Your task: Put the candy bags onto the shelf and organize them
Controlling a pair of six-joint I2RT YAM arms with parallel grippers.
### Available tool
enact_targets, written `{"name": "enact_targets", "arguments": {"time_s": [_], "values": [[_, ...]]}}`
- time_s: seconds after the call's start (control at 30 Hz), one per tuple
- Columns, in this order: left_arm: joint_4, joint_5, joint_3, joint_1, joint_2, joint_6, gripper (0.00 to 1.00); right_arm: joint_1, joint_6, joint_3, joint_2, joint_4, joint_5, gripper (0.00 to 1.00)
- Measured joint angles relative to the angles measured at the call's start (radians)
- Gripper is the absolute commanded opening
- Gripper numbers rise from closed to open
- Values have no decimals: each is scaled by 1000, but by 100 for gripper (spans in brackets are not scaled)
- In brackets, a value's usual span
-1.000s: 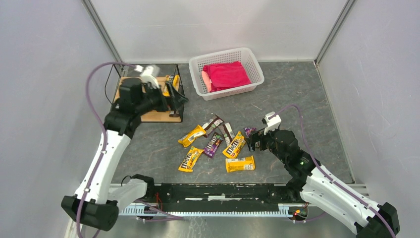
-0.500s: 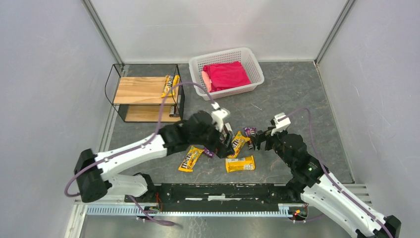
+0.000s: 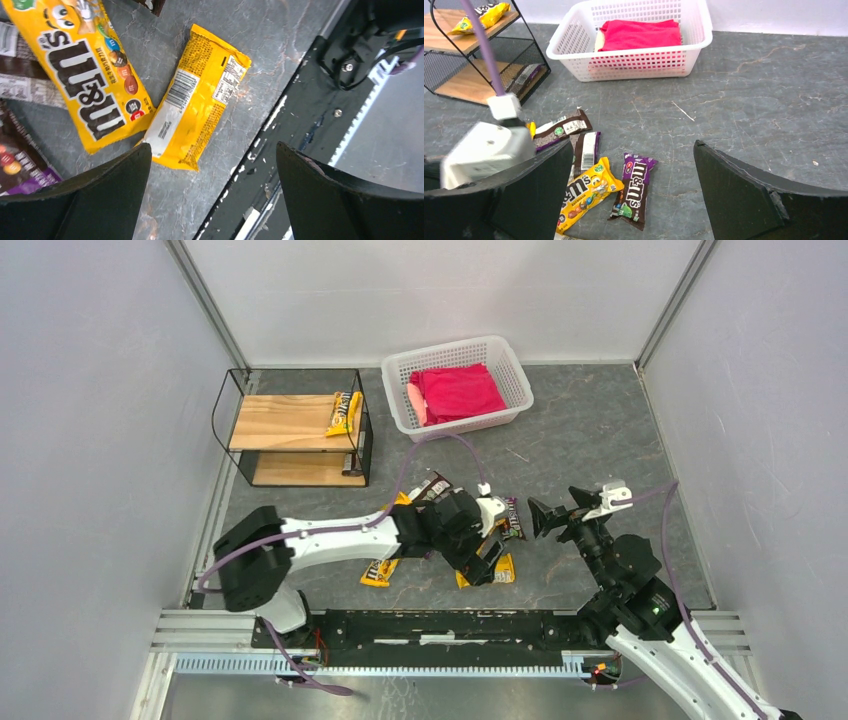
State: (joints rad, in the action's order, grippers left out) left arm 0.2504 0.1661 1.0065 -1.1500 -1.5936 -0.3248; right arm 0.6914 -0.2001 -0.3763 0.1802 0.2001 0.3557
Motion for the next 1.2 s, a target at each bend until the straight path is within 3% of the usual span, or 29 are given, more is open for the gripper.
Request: {"name": "enact_targets", "arguments": {"time_s": [0.43, 0.7, 0.93, 1.2], "values": [[25, -94, 126, -42, -181, 92, 97, 0, 9, 0, -8, 13, 24, 98], [43, -132, 146, -54, -242, 117, 88, 0, 12, 0, -4, 13, 23, 98], [47, -167, 146, -80, -254, 116, 74, 0, 12, 1, -3, 13, 23, 98], [56, -315, 127, -112, -248, 16, 57, 0, 12, 1, 1, 13, 23, 98]]}}
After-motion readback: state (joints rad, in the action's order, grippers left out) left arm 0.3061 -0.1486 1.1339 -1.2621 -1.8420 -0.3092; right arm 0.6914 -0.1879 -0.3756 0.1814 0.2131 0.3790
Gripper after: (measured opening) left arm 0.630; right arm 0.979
